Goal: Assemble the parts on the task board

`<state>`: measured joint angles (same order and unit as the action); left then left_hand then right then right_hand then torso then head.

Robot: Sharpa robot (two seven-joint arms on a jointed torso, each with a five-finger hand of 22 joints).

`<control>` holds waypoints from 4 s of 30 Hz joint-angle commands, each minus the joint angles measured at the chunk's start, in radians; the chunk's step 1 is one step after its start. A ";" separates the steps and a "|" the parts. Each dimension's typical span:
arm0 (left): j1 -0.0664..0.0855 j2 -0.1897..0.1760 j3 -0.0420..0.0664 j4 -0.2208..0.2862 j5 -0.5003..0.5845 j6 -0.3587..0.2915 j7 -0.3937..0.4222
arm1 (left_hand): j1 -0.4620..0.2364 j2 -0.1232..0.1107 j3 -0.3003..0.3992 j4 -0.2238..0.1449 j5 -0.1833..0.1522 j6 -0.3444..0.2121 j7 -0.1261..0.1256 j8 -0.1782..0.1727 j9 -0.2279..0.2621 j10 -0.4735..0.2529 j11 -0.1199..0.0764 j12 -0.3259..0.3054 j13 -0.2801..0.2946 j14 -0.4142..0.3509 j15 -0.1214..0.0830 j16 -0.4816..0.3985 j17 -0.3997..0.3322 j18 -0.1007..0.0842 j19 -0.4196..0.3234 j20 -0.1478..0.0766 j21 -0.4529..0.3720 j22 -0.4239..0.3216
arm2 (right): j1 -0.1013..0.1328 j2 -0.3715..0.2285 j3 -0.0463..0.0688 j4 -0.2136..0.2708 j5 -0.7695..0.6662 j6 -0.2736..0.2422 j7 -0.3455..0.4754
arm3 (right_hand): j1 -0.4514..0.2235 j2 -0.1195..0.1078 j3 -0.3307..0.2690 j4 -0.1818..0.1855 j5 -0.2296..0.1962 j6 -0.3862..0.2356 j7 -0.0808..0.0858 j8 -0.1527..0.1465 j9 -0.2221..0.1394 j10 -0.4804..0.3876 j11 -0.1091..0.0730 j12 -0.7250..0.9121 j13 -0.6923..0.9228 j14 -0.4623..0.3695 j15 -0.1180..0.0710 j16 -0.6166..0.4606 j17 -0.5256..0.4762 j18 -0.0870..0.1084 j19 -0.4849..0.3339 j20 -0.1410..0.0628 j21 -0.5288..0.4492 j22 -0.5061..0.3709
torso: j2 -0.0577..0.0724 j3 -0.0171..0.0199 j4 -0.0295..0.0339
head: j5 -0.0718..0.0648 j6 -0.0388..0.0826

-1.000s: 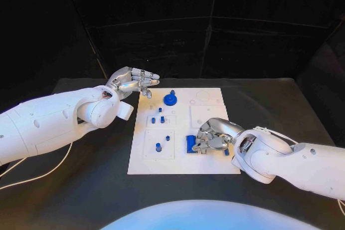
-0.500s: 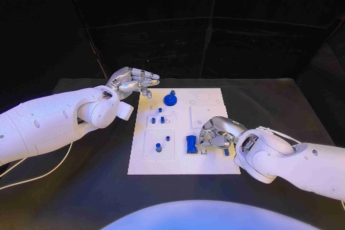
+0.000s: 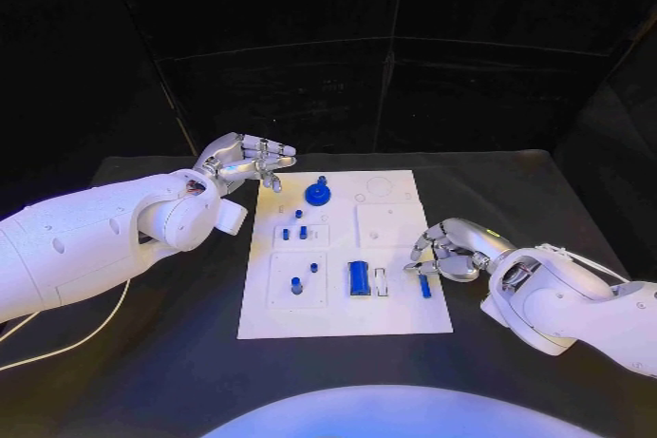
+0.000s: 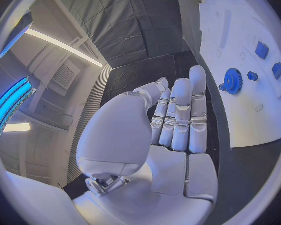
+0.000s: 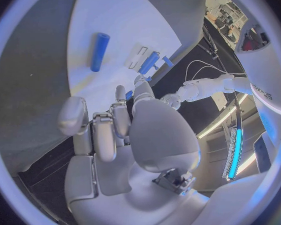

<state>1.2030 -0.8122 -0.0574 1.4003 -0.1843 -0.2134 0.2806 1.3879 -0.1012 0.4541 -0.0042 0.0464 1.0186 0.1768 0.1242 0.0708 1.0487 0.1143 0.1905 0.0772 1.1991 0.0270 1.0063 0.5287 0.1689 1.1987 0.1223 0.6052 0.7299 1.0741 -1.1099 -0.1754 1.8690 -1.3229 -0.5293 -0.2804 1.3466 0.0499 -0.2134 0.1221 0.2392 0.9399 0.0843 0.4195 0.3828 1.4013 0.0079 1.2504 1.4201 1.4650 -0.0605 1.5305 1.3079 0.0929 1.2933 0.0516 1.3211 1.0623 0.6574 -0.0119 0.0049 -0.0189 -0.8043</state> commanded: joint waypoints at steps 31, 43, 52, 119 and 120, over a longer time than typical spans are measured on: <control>0.001 -0.001 0.000 0.003 0.003 0.006 0.005 | -0.010 -0.001 -0.005 0.003 0.002 -0.006 0.003 0.007 -0.001 -0.005 0.001 0.005 -0.001 -0.008 -0.001 0.007 -0.002 0.013 -0.007 -0.001 -0.003 -0.002 | -0.003 -0.002 -0.010 -0.036 -0.145 0.168 -0.141 | -0.064 -0.026 -0.081 0.089 0.031 0.049 -0.001 -0.050 -0.027 -0.002 0.000 -0.007 -0.122 0.084 0.004 -0.012 0.162 0.010 -0.002 0.005 -0.013 -0.005 | 0.001 0.0025 0.0008 | -0.037 0.001; 0.001 -0.001 0.000 0.003 0.003 0.008 0.003 | -0.010 -0.001 -0.005 0.003 0.002 -0.006 0.003 0.007 -0.001 -0.005 0.001 0.005 -0.001 -0.008 -0.001 0.007 -0.002 0.013 -0.007 -0.001 -0.003 -0.002 | -0.005 0.014 -0.012 -0.040 -0.157 0.213 -0.148 | -0.027 -0.022 -0.076 0.073 0.039 0.075 -0.009 -0.042 -0.022 0.006 -0.007 0.005 -0.112 0.086 -0.001 -0.009 0.168 0.008 0.005 0.001 -0.009 0.005 | 0.002 0.0015 0.0011 | -0.037 0.000; 0.001 -0.002 0.000 0.003 0.003 0.010 0.000 | -0.009 0.001 -0.005 0.002 0.002 -0.006 0.002 0.009 -0.001 -0.007 0.001 0.009 -0.001 -0.009 -0.002 0.009 -0.004 0.013 -0.007 -0.001 -0.005 -0.003 | -0.008 0.022 -0.013 -0.042 -0.203 0.269 -0.166 | 0.004 -0.023 -0.073 0.053 0.037 0.086 -0.014 -0.039 -0.019 0.009 -0.012 0.007 -0.109 0.086 -0.005 -0.008 0.171 0.007 0.008 -0.003 -0.007 0.010 | 0.001 0.0015 0.0020 | -0.037 -0.003; 0.000 -0.001 -0.005 0.005 0.003 0.012 -0.001 | -0.008 0.002 -0.005 0.002 0.002 -0.007 0.002 0.009 -0.001 -0.008 0.000 0.010 -0.001 -0.009 -0.002 0.009 -0.005 0.013 -0.007 -0.001 -0.005 -0.003 | -0.015 0.117 -0.012 -0.013 0.088 0.029 -0.114 | 0.013 -0.085 0.301 0.022 0.268 0.115 -0.026 -0.088 -0.016 0.023 -0.025 0.011 -0.091 0.091 -0.018 0.003 0.195 0.002 0.025 -0.016 0.008 0.046 | 0.002 0.0016 0.0009 | -0.030 -0.001; 0.000 -0.002 -0.005 0.005 0.003 0.012 -0.001 | -0.008 0.002 -0.005 0.002 0.002 -0.007 0.002 0.009 -0.001 -0.008 0.000 0.010 -0.001 -0.009 -0.002 0.009 -0.005 0.013 -0.007 -0.001 -0.005 -0.003 | -0.015 0.120 -0.012 -0.014 0.090 0.032 -0.115 | 0.008 -0.087 0.303 0.025 0.268 0.116 -0.027 -0.087 -0.016 0.024 -0.025 0.012 -0.090 0.092 -0.018 0.003 0.196 0.001 0.026 -0.016 0.008 0.047 | 0.002 0.0016 0.0011 | -0.030 -0.002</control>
<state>1.2020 -0.8135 -0.0635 1.4025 -0.1842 -0.2106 0.2757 1.3879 -0.1012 0.4541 -0.0042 0.0465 1.0186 0.1768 0.1298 0.0709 1.0487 0.1144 0.1976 0.0772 1.1955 0.0233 1.0138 0.5256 0.1689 1.1987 0.1223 0.6052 0.7283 1.0577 -0.9910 -0.1881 1.8551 -1.2721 -0.4945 -0.4095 1.3584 -0.0379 0.0867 0.1458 0.5111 1.0466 0.0607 0.3282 0.3488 1.4190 -0.0164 1.2613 1.3101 1.4668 -0.0735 1.5277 1.3078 0.0929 1.3097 0.0353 1.3238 1.1081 0.6599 -0.0108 0.0062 -0.0497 -0.8051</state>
